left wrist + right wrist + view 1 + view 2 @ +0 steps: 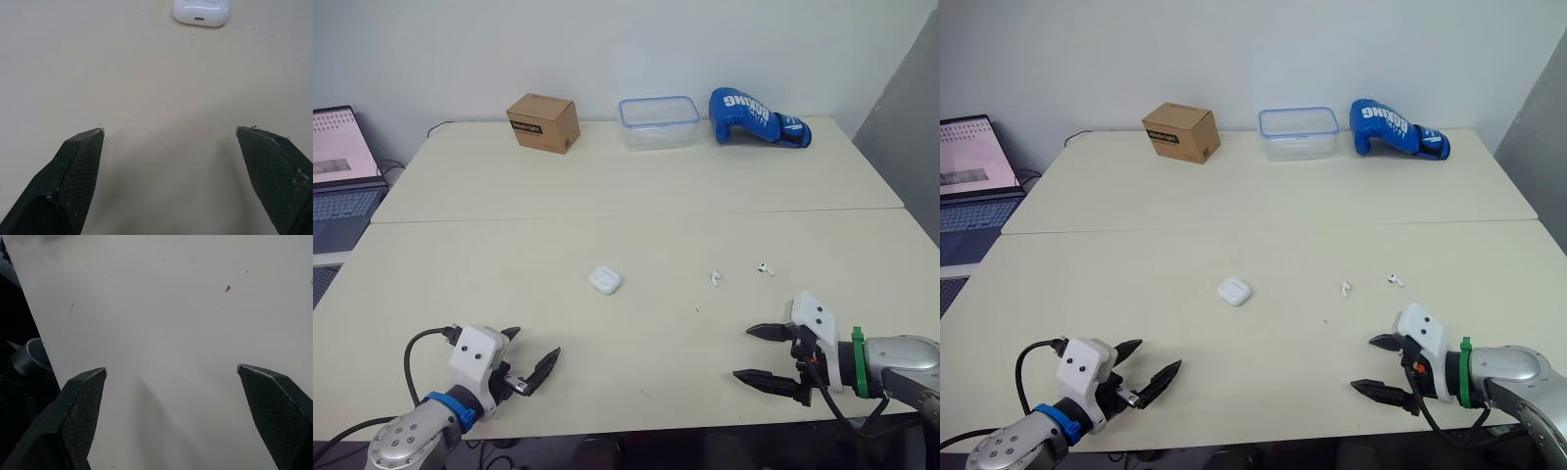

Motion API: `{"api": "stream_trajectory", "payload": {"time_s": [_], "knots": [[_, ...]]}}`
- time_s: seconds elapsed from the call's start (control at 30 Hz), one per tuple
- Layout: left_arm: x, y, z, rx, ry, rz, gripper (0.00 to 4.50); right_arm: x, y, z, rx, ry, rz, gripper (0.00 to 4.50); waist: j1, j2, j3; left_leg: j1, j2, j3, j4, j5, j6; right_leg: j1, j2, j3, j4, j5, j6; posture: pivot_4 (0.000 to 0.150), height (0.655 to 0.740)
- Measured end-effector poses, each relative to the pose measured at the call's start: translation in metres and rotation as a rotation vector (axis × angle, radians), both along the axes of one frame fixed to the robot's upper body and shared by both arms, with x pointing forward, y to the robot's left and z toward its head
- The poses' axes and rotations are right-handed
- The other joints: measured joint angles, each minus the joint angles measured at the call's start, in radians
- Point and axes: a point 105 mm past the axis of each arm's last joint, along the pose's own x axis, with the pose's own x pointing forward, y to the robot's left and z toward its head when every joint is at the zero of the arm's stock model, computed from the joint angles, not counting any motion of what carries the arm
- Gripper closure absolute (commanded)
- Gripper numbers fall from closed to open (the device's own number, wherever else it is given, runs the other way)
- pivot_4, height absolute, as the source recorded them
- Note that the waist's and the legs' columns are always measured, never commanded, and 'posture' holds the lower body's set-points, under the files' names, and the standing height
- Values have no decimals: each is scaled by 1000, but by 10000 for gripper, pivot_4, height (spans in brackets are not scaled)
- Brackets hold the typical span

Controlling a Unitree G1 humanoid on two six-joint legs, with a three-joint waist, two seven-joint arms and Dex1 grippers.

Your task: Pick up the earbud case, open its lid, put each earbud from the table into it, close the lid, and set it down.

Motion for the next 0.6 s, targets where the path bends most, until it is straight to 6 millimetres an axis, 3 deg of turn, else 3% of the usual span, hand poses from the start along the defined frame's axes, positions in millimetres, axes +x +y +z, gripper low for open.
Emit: {"api": "stream_trajectory", "payload": {"time_s": [0.43, 0.6], "knots": [[1, -2, 0, 4, 20, -10, 0, 0, 0, 1, 0, -3, 2, 263, 0, 0, 0, 0, 0, 0, 0, 0, 0, 0, 0, 0, 0, 0, 0, 1500, 7307], [25, -17, 25, -23, -82, -103, 0, 17, 6, 22, 26, -109, 31, 263, 0, 0, 0, 1, 0, 0, 0, 0, 0, 1, 0, 0, 1, 0, 0, 1500, 7307]]}}
